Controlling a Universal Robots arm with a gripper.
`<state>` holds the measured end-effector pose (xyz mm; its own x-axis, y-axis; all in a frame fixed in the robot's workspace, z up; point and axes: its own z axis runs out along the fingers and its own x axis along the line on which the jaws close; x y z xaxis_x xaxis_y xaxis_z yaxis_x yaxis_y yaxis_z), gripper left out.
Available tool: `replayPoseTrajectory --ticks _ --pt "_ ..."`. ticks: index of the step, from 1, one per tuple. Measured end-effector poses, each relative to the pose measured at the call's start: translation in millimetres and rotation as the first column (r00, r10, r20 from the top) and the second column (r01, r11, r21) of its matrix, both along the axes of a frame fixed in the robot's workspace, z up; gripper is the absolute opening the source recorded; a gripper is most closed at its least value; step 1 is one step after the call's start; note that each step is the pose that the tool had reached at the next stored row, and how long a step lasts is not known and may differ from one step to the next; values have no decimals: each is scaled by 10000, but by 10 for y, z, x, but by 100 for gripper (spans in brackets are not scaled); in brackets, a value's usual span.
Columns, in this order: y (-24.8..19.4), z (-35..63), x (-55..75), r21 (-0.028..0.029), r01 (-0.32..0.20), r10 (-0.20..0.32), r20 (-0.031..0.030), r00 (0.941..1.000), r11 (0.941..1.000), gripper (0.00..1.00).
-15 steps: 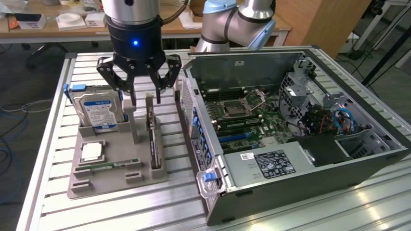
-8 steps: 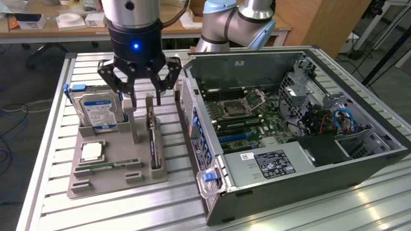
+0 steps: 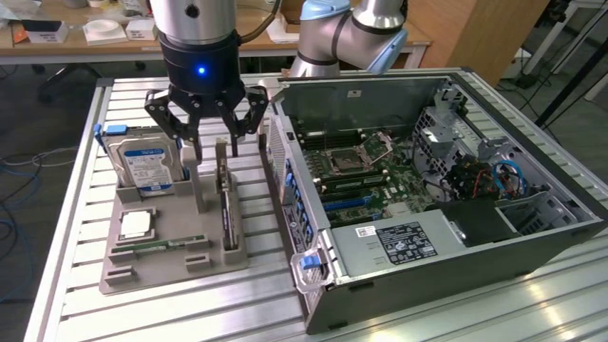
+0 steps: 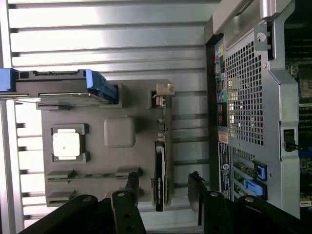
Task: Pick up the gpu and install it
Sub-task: 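Pick up the gpu and move the gpu toward the slot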
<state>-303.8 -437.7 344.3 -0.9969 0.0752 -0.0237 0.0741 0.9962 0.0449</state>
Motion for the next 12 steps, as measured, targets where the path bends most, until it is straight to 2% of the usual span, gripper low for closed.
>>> replayPoseTrajectory --ticks 12 --pt "0 -11 0 -2 0 0 0 10000 10000 53"
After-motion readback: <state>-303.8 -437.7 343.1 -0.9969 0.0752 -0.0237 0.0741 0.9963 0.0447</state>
